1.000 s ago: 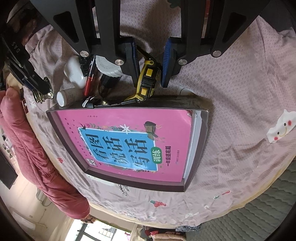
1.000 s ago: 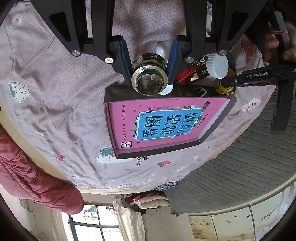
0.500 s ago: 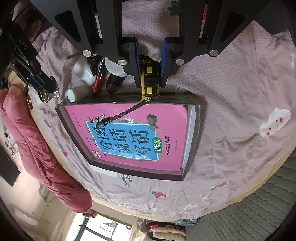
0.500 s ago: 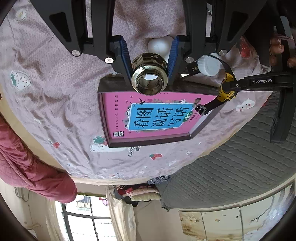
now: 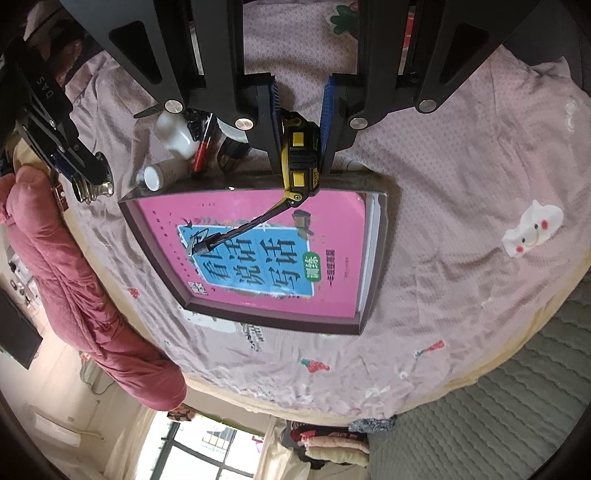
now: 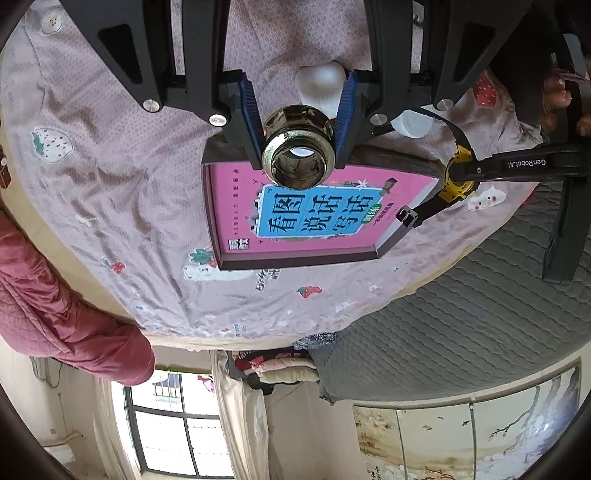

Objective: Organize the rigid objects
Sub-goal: 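Lift the watch with the left tool while the right tool lifts the brass fitting, then lower the watch into the tray and open the left tool while the right releases the fitting there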

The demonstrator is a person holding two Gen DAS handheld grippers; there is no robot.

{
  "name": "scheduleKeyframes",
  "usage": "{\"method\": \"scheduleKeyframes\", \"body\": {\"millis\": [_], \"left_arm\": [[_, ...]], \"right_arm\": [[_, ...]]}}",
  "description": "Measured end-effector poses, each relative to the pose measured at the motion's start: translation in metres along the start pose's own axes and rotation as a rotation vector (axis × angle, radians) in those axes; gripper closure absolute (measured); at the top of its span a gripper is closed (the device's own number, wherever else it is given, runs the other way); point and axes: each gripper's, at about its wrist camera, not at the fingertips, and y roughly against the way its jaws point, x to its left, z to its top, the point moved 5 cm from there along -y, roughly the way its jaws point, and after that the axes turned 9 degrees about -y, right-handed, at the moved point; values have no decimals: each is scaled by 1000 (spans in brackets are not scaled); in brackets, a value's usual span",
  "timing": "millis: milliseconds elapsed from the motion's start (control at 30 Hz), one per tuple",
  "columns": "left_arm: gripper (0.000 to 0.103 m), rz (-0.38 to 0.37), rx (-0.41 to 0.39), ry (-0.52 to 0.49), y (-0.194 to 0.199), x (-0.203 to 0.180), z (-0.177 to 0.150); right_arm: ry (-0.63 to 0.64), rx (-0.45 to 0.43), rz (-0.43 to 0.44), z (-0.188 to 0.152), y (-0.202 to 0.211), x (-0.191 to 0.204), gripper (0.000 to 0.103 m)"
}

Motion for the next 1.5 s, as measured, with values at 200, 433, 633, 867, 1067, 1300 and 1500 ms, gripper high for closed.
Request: {"method": "scheduleKeyframes", "body": {"millis": [200,433,633,867,1067,1300,1500], "left_arm": [[86,26,-39,-21,9,-3,5],[86,41,-60,-25,10,-4,13],[85,46,-75,-22,8,-5,21],[86,53,-86,-21,4,-6,31],[86,65,-99,-16,1,-4,40],[86,76,-91,-2,-12,5,46],[86,97,-82,18,-24,14,53]], "right_arm": [[26,-34,1,5,5,7,66],[28,-55,3,10,6,9,66],[20,-74,2,17,6,7,66],[7,-94,-4,25,2,1,66],[-5,-100,-8,31,-3,-7,66],[9,-120,-13,41,-11,-8,66],[16,-123,-4,48,-21,-7,66]]}}
